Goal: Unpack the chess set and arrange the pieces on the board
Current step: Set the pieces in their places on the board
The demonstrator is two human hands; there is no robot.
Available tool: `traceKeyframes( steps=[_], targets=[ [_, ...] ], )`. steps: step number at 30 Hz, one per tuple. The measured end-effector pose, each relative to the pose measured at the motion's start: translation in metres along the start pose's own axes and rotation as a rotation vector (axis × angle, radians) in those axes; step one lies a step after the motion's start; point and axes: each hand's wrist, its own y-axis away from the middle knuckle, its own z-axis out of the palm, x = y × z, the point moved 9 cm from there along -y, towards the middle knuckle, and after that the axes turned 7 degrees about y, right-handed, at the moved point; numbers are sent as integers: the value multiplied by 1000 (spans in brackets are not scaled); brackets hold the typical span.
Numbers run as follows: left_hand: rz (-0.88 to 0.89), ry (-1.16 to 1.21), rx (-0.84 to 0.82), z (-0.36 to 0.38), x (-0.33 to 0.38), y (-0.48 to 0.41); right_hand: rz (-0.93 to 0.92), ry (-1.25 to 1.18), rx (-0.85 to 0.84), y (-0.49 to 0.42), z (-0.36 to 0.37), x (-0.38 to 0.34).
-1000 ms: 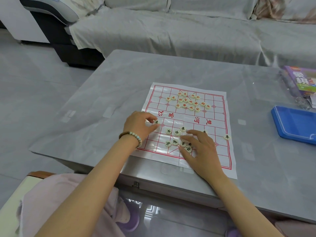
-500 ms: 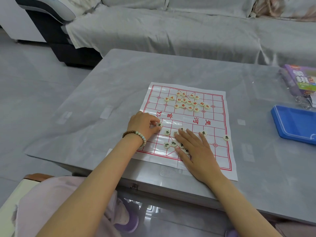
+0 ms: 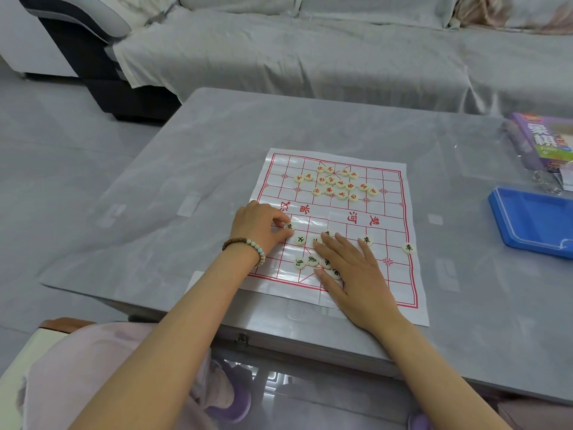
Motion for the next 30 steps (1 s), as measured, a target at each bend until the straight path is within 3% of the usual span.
traceKeyframes(
  steps=[9,16,23,30],
  targets=[
    [-8,20,-6,-3,1,3,-15,-37,49,0,-2,0],
    [-4,95,58,-19,6,32,184,-384,228,13,-30,33],
    [184,128,36,13,44,81,87,-171,92,36,-28,37],
    [271,-25,-95,65,59,102,131,-159,157,40,-39,51]
  ],
)
